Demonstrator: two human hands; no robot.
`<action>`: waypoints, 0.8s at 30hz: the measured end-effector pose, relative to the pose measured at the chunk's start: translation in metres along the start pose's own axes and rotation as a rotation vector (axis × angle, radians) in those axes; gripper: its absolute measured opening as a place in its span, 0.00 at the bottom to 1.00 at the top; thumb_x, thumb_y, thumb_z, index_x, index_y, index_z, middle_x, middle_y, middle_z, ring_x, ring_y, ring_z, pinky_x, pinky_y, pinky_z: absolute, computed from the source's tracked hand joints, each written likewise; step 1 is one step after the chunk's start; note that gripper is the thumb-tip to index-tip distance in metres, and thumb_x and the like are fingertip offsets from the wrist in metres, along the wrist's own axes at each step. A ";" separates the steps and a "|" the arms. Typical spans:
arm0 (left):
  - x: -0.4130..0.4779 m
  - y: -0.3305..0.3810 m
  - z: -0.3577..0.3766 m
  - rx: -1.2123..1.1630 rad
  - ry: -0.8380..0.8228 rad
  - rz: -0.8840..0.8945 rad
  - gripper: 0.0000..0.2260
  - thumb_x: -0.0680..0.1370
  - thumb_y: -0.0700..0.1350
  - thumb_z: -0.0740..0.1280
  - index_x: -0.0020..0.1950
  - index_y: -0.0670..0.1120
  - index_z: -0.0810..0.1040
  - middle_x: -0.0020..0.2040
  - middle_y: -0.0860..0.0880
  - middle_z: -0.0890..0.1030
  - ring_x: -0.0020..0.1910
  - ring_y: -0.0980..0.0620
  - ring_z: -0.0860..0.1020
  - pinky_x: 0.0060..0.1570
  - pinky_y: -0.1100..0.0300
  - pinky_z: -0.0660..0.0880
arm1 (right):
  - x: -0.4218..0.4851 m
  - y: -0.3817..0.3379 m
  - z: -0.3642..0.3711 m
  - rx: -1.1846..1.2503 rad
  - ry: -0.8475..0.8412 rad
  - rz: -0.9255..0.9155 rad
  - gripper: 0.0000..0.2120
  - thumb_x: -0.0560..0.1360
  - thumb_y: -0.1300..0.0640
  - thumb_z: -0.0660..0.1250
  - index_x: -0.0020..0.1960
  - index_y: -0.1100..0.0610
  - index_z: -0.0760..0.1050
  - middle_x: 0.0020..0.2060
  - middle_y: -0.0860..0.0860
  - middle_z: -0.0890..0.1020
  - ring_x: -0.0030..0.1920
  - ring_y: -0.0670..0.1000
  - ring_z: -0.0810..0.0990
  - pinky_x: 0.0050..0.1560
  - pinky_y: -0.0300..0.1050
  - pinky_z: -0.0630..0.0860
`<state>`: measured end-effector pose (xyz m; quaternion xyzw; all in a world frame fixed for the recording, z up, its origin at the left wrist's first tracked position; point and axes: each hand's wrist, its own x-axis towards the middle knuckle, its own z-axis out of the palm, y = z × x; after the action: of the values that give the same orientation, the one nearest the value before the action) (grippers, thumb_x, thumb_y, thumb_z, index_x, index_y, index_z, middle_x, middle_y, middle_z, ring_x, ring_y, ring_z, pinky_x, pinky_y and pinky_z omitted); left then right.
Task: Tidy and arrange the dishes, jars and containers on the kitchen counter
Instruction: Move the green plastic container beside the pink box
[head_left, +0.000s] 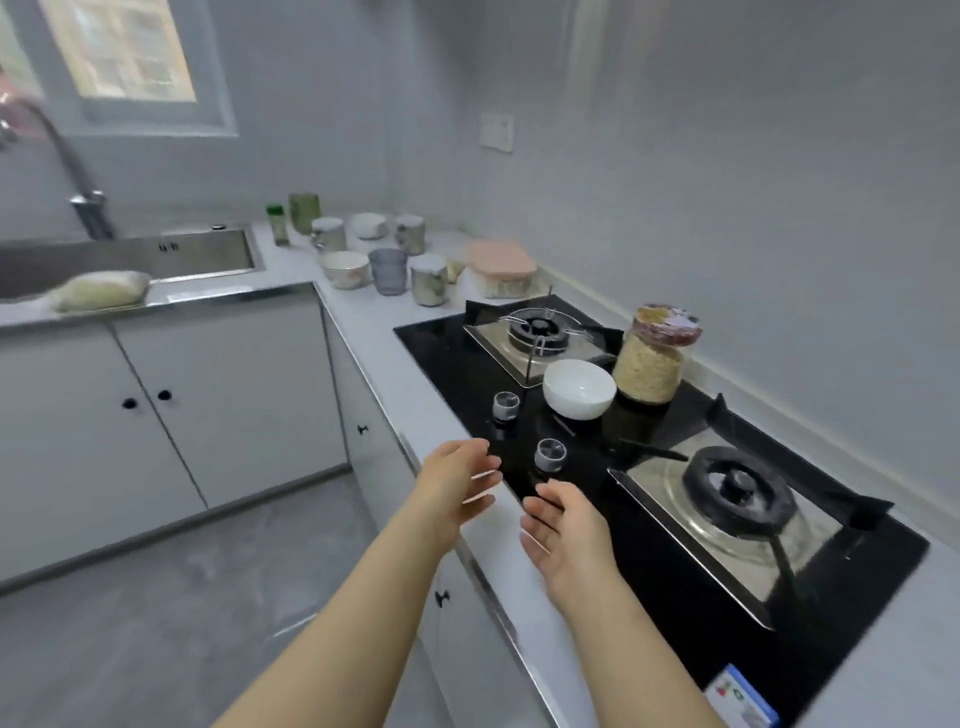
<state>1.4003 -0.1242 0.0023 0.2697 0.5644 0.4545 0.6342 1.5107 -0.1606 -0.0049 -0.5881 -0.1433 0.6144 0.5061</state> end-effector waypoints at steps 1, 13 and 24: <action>0.009 0.009 -0.014 -0.017 0.025 0.016 0.04 0.79 0.44 0.62 0.52 0.47 0.75 0.44 0.48 0.80 0.44 0.51 0.79 0.48 0.56 0.76 | 0.005 0.000 0.020 -0.018 -0.017 -0.003 0.06 0.77 0.57 0.62 0.48 0.59 0.75 0.39 0.53 0.79 0.38 0.51 0.77 0.40 0.43 0.73; 0.098 0.133 -0.260 -0.184 0.343 0.153 0.05 0.80 0.43 0.60 0.45 0.48 0.73 0.40 0.49 0.77 0.38 0.53 0.76 0.38 0.60 0.71 | 0.045 0.045 0.323 -0.164 -0.373 0.075 0.06 0.77 0.60 0.59 0.42 0.57 0.71 0.32 0.53 0.74 0.30 0.49 0.71 0.33 0.41 0.68; 0.142 0.184 -0.440 -0.330 0.729 0.182 0.06 0.80 0.43 0.59 0.46 0.48 0.75 0.42 0.48 0.79 0.40 0.52 0.77 0.38 0.60 0.73 | 0.081 0.118 0.516 -0.387 -0.612 0.257 0.07 0.77 0.60 0.60 0.41 0.58 0.71 0.32 0.53 0.75 0.31 0.51 0.72 0.35 0.43 0.68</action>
<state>0.9208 0.0065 -0.0027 0.0348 0.6455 0.6589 0.3847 1.0260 0.0664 -0.0050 -0.4753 -0.3261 0.7816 0.2383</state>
